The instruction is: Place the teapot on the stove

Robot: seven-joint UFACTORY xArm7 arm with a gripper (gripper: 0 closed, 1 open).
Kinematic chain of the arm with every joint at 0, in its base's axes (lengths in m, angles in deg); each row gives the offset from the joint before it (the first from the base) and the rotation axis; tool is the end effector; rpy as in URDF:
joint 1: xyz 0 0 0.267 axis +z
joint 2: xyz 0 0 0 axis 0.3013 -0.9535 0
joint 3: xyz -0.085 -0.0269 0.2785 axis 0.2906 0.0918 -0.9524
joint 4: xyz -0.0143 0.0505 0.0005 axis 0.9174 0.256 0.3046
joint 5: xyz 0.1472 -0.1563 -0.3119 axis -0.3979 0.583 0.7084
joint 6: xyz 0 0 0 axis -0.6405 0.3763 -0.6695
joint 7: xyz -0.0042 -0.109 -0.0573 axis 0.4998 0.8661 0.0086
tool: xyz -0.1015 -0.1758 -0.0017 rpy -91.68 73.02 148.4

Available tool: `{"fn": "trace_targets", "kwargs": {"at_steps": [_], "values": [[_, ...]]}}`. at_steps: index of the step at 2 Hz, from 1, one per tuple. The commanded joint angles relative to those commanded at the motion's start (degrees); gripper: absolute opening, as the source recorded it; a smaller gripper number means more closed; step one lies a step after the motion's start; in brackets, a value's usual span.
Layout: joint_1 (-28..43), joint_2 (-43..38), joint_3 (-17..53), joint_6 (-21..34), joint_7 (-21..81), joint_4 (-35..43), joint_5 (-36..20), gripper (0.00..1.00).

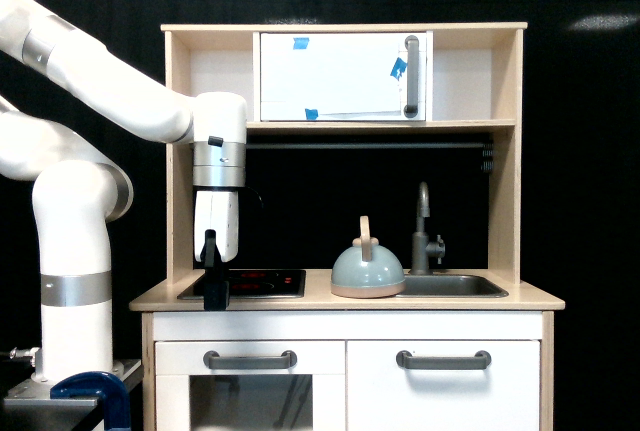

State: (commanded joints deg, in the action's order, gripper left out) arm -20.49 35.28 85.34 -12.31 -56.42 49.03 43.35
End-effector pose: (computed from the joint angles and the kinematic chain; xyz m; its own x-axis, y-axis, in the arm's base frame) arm 0.2327 -0.0031 0.0634 1.0000 -0.0002 0.0001 -0.0002 -1.0000 -0.0001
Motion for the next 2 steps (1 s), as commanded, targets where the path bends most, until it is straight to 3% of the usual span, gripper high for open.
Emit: {"fn": "trace_targets", "kwargs": {"at_steps": [1, 2], "values": [[0.4, -2.6, 0.8, -0.7, 2.6, 0.9, 0.8, 1.00], [-0.4, -6.6, 7.3, -4.9, 14.7, 3.3, 4.7, 1.00]]}}
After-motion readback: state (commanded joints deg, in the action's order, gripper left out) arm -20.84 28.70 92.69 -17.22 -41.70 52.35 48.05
